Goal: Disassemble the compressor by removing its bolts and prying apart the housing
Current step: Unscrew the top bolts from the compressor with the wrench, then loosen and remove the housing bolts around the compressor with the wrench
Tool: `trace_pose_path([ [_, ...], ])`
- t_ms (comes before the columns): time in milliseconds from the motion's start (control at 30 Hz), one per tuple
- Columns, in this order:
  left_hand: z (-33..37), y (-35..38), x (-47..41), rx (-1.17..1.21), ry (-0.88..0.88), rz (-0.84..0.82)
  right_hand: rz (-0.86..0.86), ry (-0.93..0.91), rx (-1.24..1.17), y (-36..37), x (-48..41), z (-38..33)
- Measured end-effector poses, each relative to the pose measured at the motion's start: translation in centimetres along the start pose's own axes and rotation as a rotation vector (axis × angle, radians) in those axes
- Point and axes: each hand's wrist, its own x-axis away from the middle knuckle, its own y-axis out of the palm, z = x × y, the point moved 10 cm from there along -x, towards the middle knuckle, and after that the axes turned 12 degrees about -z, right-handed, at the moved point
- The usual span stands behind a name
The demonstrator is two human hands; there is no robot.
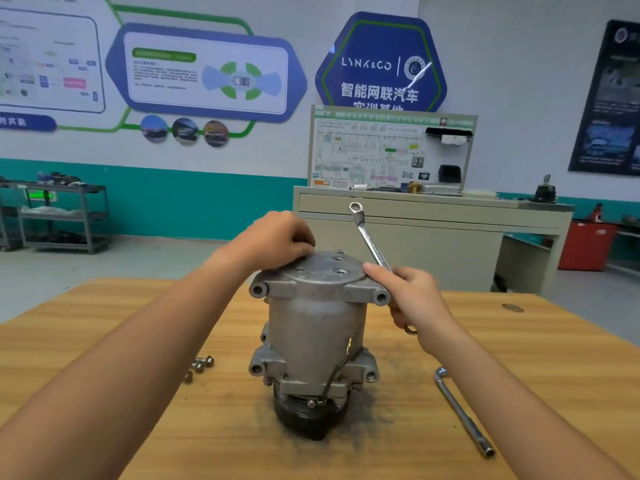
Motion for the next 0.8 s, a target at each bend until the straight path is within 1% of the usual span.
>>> trace_pose_path([
  [33,-0.5,-0.9,0.1,0.092,0.004,0.065,-0.027,0.027,-0.043,0.4,0.1,0.3],
  [133,-3.8,-5.4,2.4,0.477,-0.027,0.380,-0.080,0.058,-0.120,1.2,0.3,0.7],
  [167,-5.1,-6.6,3.6,0.563,-0.036,0.469,-0.085,0.065,-0.141,1.4,0.5,0.8],
  [200,-6.5,-7.5,5.0,0.599,-0.050,0.535,-0.087,0.072,-0.162,1.5,0.6,0.8],
  [233,-7.8,-7.8,6.3,0.583,-0.074,0.566,-0.086,0.076,-0.184,1.6,0.7,0.9],
  [300,-10.4,-6.5,8.7,0.457,-0.186,0.512,-0.086,0.078,-0.221,1.8,0.9,1.0],
  [400,-14.9,-0.9,13.2,0.144,-0.404,0.327,-0.072,0.071,-0.237,1.9,1.0,1.1],
  [467,-17.1,3.5,16.2,-0.037,-0.479,0.216,-0.057,0.073,-0.245,1.9,1.1,1.1],
  [533,-19.0,7.9,18.2,-0.049,-0.536,0.096,-0.046,0.077,-0.255,1.8,1.1,1.2],
  [600,-20.5,11.1,19.0,0.003,-0.580,0.031,-0.045,0.077,-0.255,1.7,1.2,1.2],
  [733,-21.6,13.0,18.0,0.061,-0.587,0.045,-0.049,0.075,-0.256,1.7,1.3,1.1],
  [800,-21.6,13.3,17.4,0.047,-0.561,0.048,-0.041,0.065,-0.267,1.8,1.3,1.1],
])
